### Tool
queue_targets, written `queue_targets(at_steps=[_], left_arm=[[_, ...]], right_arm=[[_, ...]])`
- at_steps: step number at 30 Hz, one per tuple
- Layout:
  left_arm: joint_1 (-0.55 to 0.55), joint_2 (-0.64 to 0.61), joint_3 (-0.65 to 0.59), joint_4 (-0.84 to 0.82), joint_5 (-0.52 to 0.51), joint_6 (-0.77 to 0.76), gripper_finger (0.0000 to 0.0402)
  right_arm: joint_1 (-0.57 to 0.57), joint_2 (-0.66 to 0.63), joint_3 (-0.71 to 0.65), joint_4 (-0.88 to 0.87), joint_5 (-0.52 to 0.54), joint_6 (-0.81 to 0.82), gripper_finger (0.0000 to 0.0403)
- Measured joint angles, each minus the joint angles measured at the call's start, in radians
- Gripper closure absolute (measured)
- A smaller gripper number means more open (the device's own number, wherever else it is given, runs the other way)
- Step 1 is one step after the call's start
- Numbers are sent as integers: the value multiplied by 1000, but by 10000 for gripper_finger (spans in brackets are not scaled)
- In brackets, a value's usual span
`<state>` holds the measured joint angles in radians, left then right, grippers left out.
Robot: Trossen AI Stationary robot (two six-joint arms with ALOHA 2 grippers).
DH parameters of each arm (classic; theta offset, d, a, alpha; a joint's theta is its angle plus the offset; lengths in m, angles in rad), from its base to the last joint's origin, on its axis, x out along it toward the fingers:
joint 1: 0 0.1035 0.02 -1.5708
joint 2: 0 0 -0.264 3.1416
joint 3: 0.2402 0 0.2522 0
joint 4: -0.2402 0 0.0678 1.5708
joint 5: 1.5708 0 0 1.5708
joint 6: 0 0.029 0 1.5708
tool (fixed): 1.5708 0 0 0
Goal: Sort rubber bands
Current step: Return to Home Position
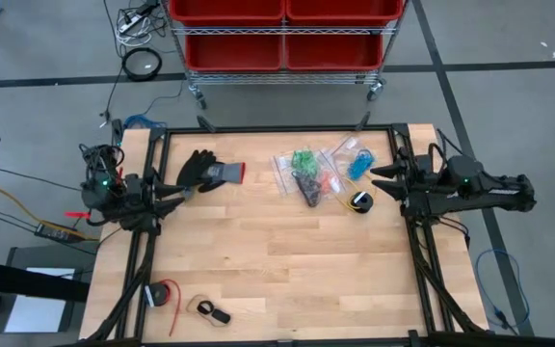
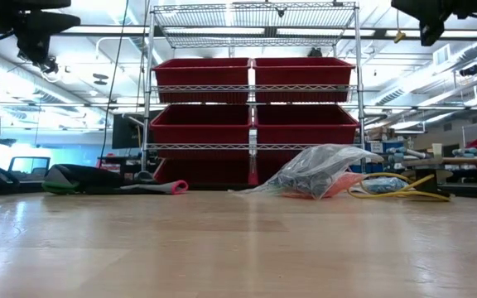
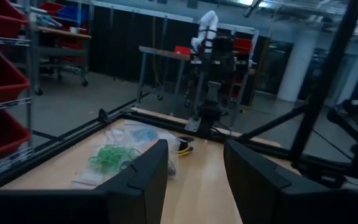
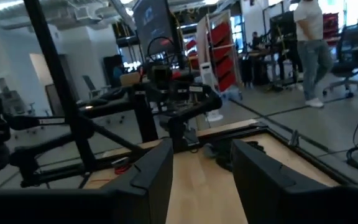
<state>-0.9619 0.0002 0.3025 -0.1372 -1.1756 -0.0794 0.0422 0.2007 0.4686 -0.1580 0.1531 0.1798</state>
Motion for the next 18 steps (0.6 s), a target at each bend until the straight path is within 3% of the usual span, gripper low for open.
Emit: queue_targets(at_steps=[8,15,18], left_arm=[[51,0,-40,27,-7,-15,239],[89,0,-55,44,-5,-25,239],[107,0,-97,76,-6,-50,239]], right_arm=[[33,-191,-45,-70,119,-34,252],[34,-182,-37,-116,94,-51,252],[34,-198,-40,-143,130,-53,252]])
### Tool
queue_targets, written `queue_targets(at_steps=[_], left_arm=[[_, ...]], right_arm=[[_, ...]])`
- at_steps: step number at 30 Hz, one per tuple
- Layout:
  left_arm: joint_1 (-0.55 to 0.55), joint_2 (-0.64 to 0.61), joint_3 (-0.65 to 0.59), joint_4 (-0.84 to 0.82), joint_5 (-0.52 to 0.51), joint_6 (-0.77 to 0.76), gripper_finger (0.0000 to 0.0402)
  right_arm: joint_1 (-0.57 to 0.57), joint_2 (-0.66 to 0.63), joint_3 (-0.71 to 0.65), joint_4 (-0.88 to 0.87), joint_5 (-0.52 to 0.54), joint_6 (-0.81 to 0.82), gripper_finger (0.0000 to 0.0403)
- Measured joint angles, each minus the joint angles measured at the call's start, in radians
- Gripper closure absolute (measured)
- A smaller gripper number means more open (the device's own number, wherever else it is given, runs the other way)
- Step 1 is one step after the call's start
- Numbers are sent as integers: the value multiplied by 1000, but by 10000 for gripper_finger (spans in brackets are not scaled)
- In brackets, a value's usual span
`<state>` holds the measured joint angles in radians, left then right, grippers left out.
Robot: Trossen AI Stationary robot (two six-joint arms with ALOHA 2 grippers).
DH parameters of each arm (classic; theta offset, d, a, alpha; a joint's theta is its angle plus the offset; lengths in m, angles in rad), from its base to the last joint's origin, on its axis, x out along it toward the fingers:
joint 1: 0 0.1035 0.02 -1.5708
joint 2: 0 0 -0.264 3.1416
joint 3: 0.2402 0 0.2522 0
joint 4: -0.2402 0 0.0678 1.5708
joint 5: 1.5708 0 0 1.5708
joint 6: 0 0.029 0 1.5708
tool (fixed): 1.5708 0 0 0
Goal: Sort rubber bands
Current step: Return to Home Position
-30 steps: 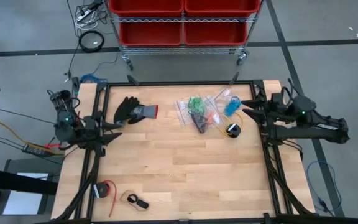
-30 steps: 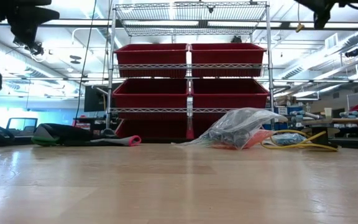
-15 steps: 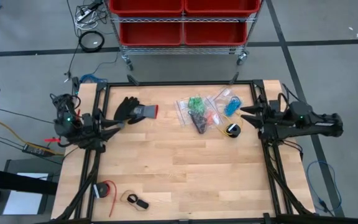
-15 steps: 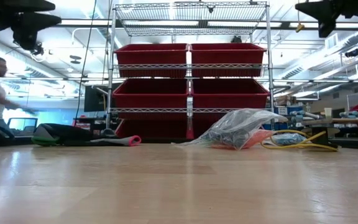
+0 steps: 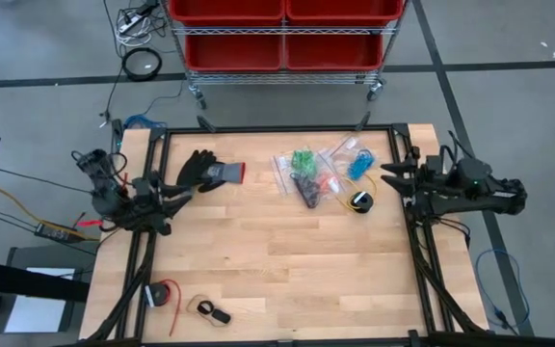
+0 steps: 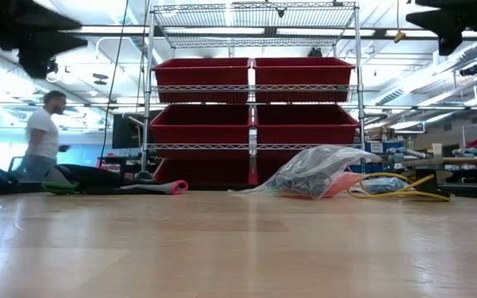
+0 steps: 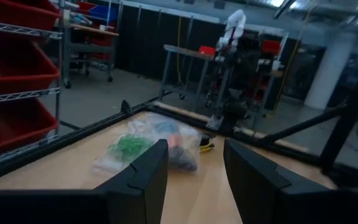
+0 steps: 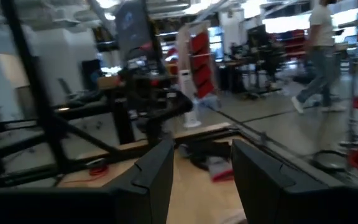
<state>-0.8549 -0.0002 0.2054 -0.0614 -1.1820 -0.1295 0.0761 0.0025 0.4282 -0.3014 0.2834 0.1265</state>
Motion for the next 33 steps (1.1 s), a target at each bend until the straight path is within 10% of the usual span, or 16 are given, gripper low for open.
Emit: queue_targets(at_steps=[12,33], left_arm=[[76,0,-197,198,54,-34,239],[156,0,-197,109,174,24,239]], right_arm=[[0,3,-129,107,54,38,252],[0,6,-419,381,120,125,252]])
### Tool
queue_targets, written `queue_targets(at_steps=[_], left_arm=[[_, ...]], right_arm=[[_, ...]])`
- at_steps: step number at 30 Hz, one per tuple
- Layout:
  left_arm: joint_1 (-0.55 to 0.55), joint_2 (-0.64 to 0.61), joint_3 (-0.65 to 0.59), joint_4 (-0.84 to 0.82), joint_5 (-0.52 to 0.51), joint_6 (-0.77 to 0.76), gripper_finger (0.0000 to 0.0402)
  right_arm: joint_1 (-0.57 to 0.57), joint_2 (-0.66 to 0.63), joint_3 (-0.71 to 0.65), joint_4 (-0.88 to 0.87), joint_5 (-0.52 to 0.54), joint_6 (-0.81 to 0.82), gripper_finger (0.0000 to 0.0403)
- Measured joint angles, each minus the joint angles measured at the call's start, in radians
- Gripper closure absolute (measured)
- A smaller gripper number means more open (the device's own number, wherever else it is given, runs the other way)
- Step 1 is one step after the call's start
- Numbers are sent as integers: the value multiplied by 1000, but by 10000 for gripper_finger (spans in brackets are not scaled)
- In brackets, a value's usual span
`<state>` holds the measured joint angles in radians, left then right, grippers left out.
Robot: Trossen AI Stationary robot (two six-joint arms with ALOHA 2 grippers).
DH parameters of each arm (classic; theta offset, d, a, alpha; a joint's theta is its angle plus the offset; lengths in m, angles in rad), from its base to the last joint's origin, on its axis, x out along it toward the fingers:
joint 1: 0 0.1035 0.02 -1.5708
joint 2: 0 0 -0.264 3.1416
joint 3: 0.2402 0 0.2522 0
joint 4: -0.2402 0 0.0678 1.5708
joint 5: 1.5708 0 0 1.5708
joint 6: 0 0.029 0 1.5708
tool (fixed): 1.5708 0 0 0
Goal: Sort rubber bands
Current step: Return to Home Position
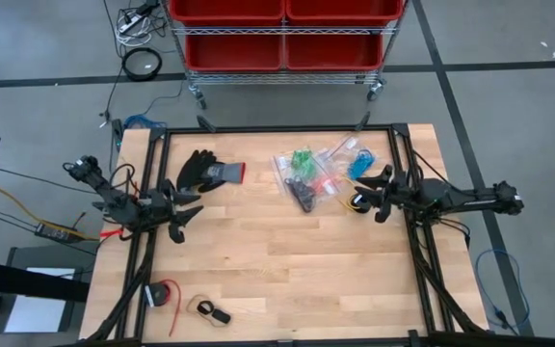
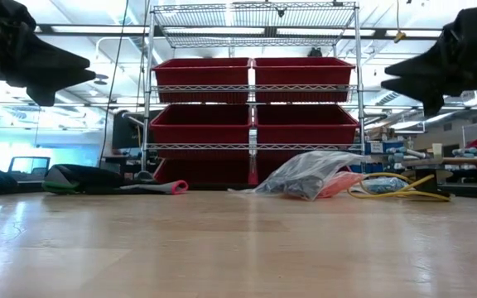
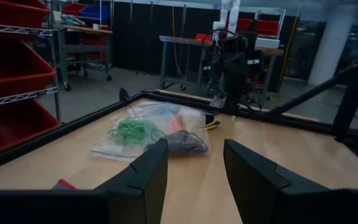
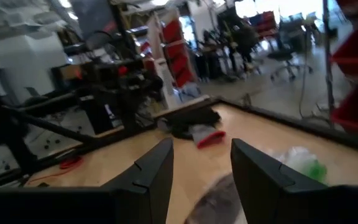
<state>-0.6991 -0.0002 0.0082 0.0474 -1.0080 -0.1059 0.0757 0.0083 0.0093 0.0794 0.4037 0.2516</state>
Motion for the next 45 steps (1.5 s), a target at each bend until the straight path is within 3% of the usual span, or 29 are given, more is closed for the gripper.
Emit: queue_targets(at_steps=[45], left_arm=[[0,0,-1,6,-4,-3,239]], right_arm=[[0,2,-1,-7,3,-45,252]])
